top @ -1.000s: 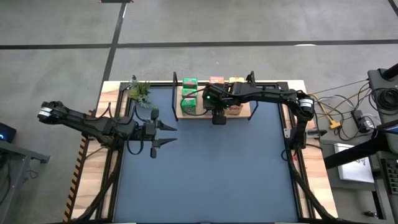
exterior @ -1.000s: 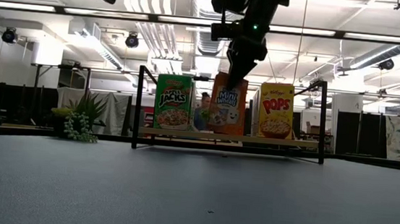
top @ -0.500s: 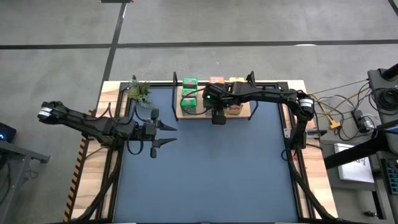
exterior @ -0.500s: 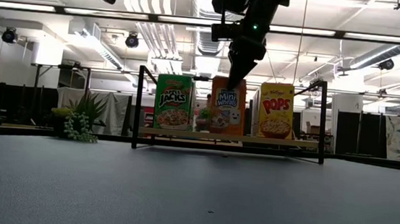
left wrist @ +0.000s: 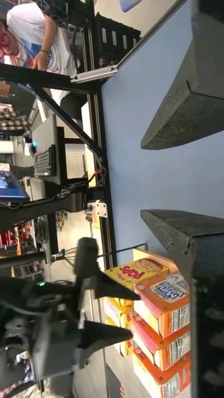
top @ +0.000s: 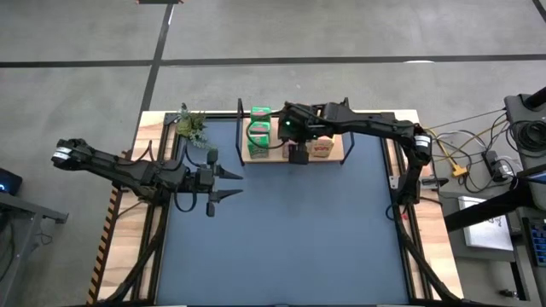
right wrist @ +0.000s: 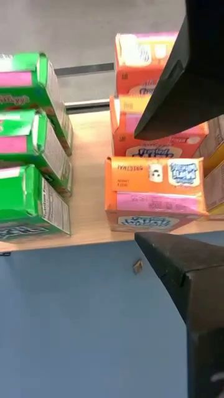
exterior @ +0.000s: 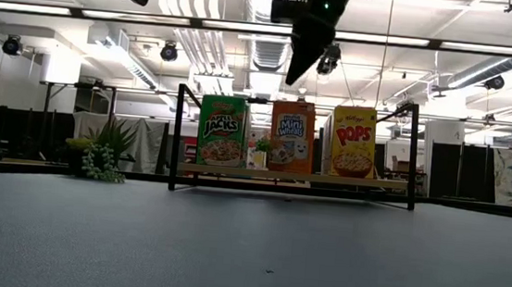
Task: Stack cereal on shelf
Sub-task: Stack the orange cereal box on the shelf
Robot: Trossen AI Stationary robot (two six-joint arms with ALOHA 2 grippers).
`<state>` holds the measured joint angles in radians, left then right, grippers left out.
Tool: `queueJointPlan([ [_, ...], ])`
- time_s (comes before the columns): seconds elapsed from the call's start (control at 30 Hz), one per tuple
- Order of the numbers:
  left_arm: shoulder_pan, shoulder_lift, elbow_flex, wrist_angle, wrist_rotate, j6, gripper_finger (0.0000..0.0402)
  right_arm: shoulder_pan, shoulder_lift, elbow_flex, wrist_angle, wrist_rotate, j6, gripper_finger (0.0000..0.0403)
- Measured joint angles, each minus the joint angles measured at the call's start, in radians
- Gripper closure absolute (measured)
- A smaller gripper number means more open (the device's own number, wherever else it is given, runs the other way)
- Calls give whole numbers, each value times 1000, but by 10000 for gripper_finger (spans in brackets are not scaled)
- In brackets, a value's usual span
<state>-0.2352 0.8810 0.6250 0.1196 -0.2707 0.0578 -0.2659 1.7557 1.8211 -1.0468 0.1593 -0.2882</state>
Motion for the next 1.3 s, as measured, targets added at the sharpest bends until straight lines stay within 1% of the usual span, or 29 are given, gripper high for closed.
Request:
queueJointPlan([
  [0.1,0,0,0,-5,0,0,251,8,0,42,-44,-1,7,178],
  [0.23,0,0,0,-10,0,0,251,15,-2,52,-46,-1,21,230],
  [0.37,0,0,0,-11,0,0,251,11,-2,-4,-7,2,23,301],
  [0.47,0,0,0,-10,0,0,251,6,-2,-52,12,46,15,351],
  [0.53,0,0,0,-11,0,0,251,3,-2,-71,8,71,0,380],
  [0.57,0,0,0,-11,0,0,251,3,-2,-77,4,76,-9,387],
  [1.13,0,0,0,-12,0,0,251,4,-2,-79,3,90,-148,390],
  [1.2,0,0,0,-13,0,0,251,4,-2,-79,6,112,-150,390],
  [1.3,0,0,0,-14,0,0,251,6,-12,-80,5,112,-145,390],
])
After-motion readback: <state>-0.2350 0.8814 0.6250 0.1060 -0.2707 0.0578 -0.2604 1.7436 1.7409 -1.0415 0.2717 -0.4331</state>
